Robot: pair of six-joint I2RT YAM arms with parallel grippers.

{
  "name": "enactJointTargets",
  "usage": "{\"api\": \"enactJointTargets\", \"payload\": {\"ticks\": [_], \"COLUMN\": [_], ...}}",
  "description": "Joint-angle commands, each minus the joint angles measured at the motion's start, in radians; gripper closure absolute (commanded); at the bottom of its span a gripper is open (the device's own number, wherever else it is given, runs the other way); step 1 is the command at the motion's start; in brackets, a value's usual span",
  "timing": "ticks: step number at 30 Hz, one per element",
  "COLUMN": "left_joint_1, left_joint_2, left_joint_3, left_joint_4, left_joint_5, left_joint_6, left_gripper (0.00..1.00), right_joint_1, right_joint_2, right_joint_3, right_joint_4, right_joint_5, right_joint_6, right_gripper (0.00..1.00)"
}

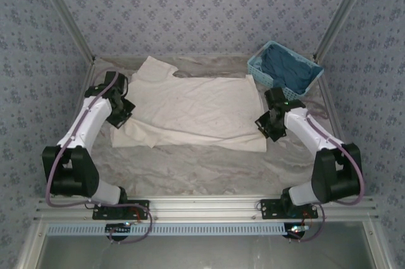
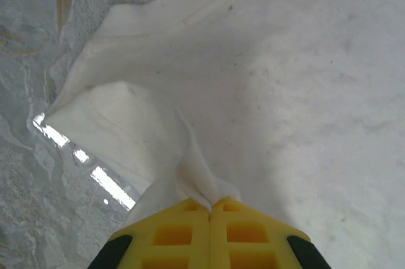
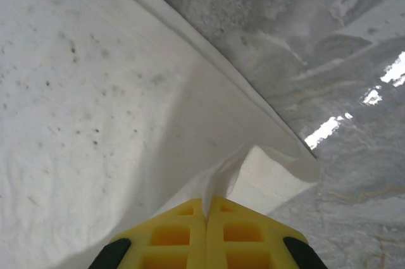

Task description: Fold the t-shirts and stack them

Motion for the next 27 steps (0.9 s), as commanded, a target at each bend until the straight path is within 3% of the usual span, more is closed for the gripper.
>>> {"api": "enactJointTargets", "payload": {"ticks": [1, 27], "left_joint_1": [0.014, 0.030], "left_joint_2": [0.023, 0.293], "left_joint_3": [0.050, 0.270], "left_joint_4": [0.001, 0.031], "left_joint_5": [-0.043, -0.021], "left_joint_6": [0.048, 0.217], "left_gripper": [1.00, 1.00], "right_joint_1": [-0.006, -0.047], "right_joint_2": [0.048, 0.280], "right_joint_3": [0.068, 0.274], "right_joint_4": [0.003, -0.006], "right_joint_5": [0.039, 0.097], "right_joint_6": [-0.040, -0.065], "right_gripper": [1.00, 1.00]}}
